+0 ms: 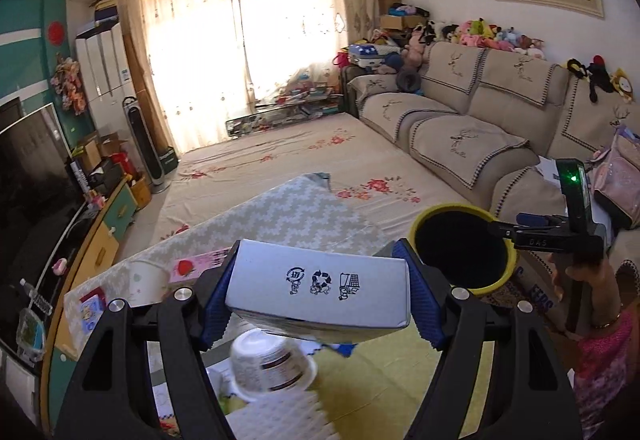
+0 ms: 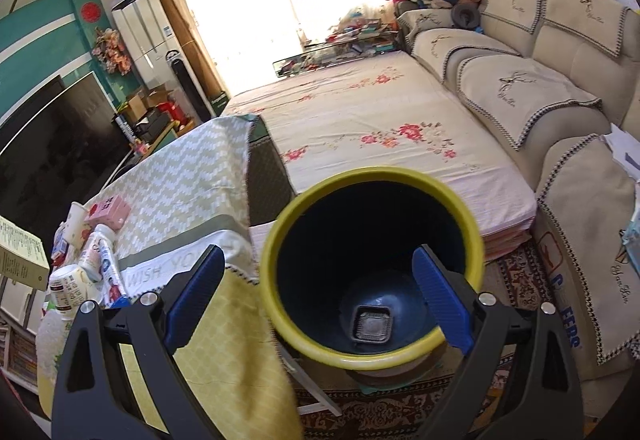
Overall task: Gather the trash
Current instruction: 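Carry the white box with the left gripper over the bin and release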
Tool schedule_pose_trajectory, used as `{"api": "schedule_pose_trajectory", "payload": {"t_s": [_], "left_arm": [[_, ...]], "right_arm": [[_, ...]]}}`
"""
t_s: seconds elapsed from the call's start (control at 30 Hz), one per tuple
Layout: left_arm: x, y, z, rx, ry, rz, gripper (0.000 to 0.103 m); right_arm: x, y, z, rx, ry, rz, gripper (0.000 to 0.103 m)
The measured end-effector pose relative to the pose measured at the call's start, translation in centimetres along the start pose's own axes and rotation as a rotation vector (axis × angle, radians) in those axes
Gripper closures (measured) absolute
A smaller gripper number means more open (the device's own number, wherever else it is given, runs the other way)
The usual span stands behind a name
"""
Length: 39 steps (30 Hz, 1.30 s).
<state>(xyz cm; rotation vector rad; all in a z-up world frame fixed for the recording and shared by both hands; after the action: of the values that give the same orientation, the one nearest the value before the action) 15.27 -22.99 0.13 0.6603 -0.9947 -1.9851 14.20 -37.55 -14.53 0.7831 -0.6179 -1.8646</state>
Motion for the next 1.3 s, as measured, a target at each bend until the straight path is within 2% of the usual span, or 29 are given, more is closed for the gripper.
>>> {"api": "schedule_pose_trajectory", "payload": {"t_s": [0.17, 0.3, 0.47, 0.67, 0.8, 0.9, 1.0, 1.13, 1.3], "left_arm": [[7.1, 2.2, -4.3, -0.030, -0.131, -0.029, 0.030], [13.0, 3.7, -8.4, -0.048, -0.203, -0.050, 0.030], [19.0, 4.0, -15.0, -0.116, -0.246, -0.083, 0.030], [23.0, 2.3, -21.7, -0.202, -0.263, -0.088, 0.030], [22.4, 1.3, -22.3, -0.217, -0.258, -0.079, 0.023], [20.7, 1.8, -19.9, -0.183, -0.267, -0.065, 0.019], [17.9, 2.7, -15.7, -0.128, -0.263, -0.057, 0.016], [12.4, 3.2, -10.2, -0.055, -0.211, -0.022, 0.010], [2.0, 2.2, -4.6, 0.010, -0.065, 0.089, 0.008]], "right_arm": [[3.6, 0.1, 1.6, 0.036, -0.040, -0.034, 0.013], [6.5, -0.1, 2.9, 0.062, -0.071, -0.062, 0.013], [9.7, -0.4, 4.5, 0.084, -0.104, -0.090, 0.013], [11.6, -0.8, 5.3, 0.083, -0.150, -0.091, 0.012], [12.3, -0.7, 5.3, 0.084, -0.174, -0.095, 0.012], [11.8, -0.7, 5.2, 0.080, -0.171, -0.087, 0.012], [10.6, -0.7, 4.8, 0.073, -0.148, -0.069, 0.012], [7.1, -0.6, 3.6, 0.052, -0.081, -0.025, 0.012], [-0.5, -0.7, 1.0, -0.001, 0.067, 0.085, 0.012]]}}
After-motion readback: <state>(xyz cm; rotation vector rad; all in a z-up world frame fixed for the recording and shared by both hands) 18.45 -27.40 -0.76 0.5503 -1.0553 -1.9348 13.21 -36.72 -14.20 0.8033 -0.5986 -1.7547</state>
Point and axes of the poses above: each gripper's, at about its wrist camera, not at the fingertips, and z roughly against the way its jaws point, x to its right, y to its top, the point moved 6 cm from there along -z, roughly the way its jaws point, and after that the axes turned 1 degree about z, right-handed, at the moved point
